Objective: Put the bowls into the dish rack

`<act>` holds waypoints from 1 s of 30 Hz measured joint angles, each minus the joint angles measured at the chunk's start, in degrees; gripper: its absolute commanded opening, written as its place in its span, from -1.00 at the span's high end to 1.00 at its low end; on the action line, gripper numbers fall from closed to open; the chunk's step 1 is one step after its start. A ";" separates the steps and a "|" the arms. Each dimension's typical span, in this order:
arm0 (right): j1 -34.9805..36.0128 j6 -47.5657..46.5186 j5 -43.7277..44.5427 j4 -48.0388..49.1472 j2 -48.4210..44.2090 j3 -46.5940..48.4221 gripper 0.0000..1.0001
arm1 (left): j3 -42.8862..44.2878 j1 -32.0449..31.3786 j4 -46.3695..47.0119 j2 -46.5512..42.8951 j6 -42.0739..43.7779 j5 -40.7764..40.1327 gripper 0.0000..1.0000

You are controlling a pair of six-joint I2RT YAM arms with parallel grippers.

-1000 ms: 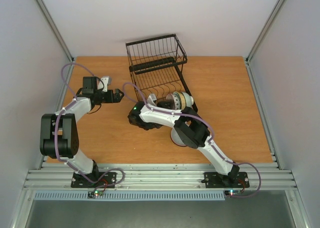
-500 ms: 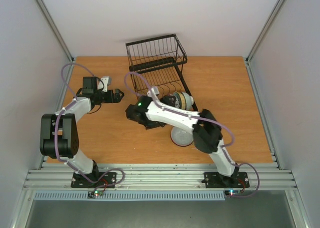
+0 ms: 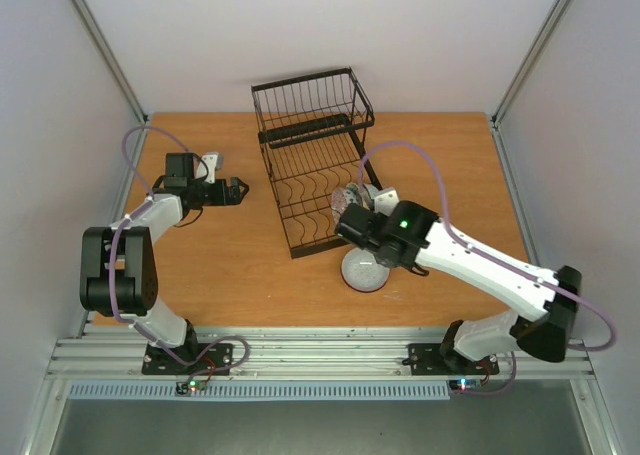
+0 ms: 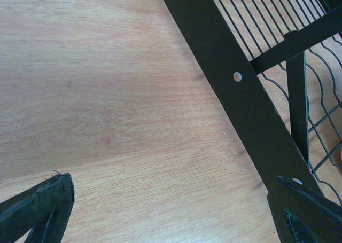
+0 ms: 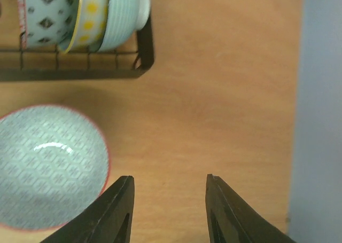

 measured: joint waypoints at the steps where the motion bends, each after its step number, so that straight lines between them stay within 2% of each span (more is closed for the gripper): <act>1: -0.74 -0.68 -2.73 1.70 -2.21 -2.10 0.24 | 0.00 0.00 0.00 0.00 0.00 0.02 -0.99; 5: -3.76 -2.67 -11.30 7.58 -6.05 -8.61 0.27 | 0.00 0.00 0.00 0.00 -0.02 0.11 -0.99; 13: -10.47 -5.81 -25.29 20.04 -4.98 -19.89 0.32 | 0.00 -0.04 -0.02 -0.04 0.00 0.17 -0.99; 21: -13.92 -7.56 -30.27 27.78 -0.81 -22.38 0.37 | 0.00 -0.04 -0.02 -0.04 0.00 0.15 -0.99; 30: -14.73 -7.78 -30.05 29.27 1.62 -23.26 0.39 | 0.00 -0.04 -0.02 -0.04 0.02 0.11 -0.99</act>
